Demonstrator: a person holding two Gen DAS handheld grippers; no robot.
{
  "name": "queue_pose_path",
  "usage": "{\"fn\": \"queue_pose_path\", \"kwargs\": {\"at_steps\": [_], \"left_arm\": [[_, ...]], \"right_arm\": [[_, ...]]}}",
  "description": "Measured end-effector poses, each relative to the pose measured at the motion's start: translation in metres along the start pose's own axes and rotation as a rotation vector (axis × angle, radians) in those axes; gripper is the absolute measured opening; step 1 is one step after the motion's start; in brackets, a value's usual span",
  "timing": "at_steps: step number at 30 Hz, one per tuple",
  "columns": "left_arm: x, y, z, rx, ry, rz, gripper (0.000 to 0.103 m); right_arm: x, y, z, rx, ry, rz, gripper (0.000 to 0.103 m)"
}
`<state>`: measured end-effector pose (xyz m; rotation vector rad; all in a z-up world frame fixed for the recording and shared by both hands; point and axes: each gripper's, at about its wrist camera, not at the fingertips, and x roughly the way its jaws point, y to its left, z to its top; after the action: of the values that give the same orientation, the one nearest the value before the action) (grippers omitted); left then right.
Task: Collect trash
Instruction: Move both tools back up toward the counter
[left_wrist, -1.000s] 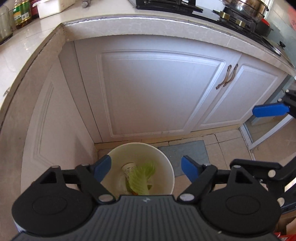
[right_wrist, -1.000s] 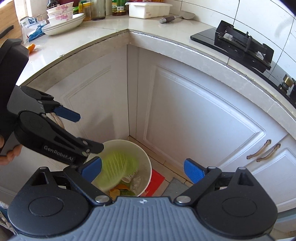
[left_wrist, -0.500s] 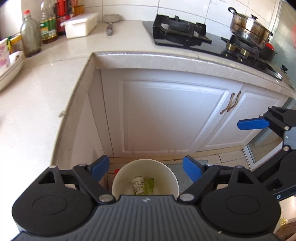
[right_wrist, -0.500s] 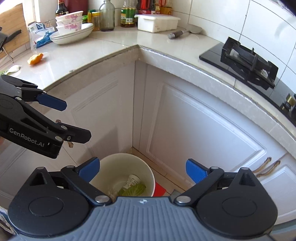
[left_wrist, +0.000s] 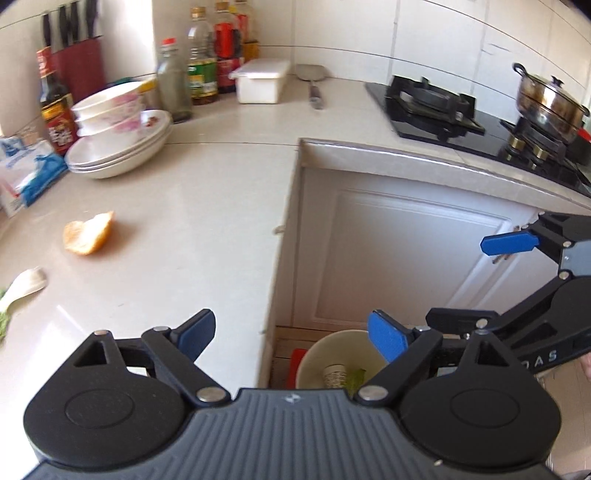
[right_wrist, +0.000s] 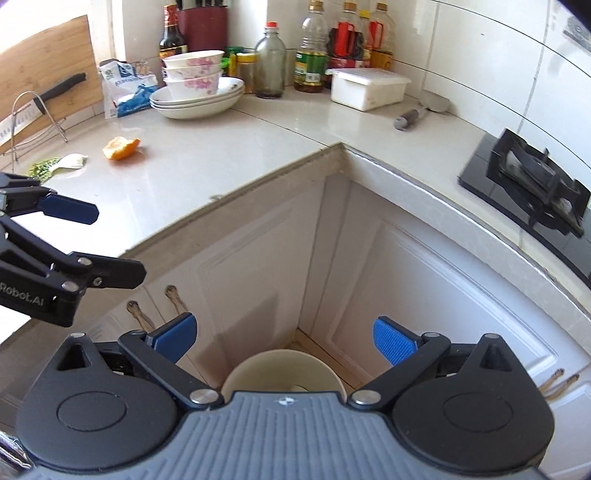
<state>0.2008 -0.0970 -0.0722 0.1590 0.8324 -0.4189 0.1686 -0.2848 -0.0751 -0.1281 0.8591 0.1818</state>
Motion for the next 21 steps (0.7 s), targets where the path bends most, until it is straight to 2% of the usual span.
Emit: {"fn": "queue_pose_path", "kwargs": {"at_steps": [11, 21], "left_arm": [[-0.023, 0.062, -0.017, -0.141, 0.002, 0.165, 0.090], [-0.039, 0.118, -0.020, -0.272, -0.021, 0.330, 0.090]], "right_arm": [[0.029, 0.050, 0.062, -0.173, -0.063, 0.138, 0.103], [0.078, 0.101, 0.121, -0.317, -0.094, 0.297, 0.103]]}}
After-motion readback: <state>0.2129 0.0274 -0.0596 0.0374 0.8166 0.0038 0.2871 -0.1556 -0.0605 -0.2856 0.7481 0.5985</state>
